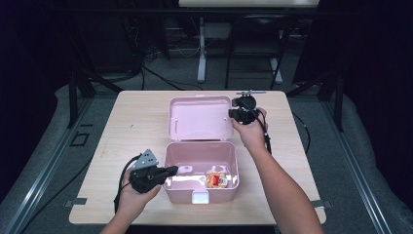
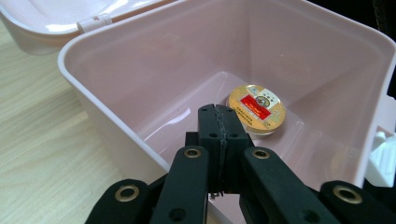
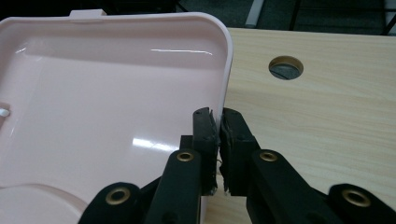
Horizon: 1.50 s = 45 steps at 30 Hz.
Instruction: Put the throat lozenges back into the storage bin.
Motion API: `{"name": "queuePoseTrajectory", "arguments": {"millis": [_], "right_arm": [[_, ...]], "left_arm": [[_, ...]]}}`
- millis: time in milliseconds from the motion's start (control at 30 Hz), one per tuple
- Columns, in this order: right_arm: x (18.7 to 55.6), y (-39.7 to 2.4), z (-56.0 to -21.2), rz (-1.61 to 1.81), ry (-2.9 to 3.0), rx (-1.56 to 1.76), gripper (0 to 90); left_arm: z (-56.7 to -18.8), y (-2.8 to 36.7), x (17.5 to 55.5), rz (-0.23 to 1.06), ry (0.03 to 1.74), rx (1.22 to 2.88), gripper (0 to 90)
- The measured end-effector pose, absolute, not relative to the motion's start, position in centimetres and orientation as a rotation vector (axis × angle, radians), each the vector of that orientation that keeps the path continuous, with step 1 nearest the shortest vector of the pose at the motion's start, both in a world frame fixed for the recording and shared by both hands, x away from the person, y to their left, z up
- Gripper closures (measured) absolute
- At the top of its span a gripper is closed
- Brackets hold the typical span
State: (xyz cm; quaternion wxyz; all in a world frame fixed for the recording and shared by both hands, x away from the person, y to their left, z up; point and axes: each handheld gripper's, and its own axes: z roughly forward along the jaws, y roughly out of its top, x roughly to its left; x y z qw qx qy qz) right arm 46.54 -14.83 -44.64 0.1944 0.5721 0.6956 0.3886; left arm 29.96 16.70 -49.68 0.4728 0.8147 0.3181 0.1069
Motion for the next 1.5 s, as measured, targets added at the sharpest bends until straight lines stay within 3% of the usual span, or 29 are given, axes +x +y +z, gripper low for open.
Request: {"name": "queuePoseTrajectory", "arguments": {"millis": [1500], "right_arm": [[39.9, -16.8, -41.6, 1.277, 1.854, 1.387, 86.8]], "left_arm": [[-49.8, 16.7, 30.2, 0.263, 0.791, 1.978, 90.0]]}}
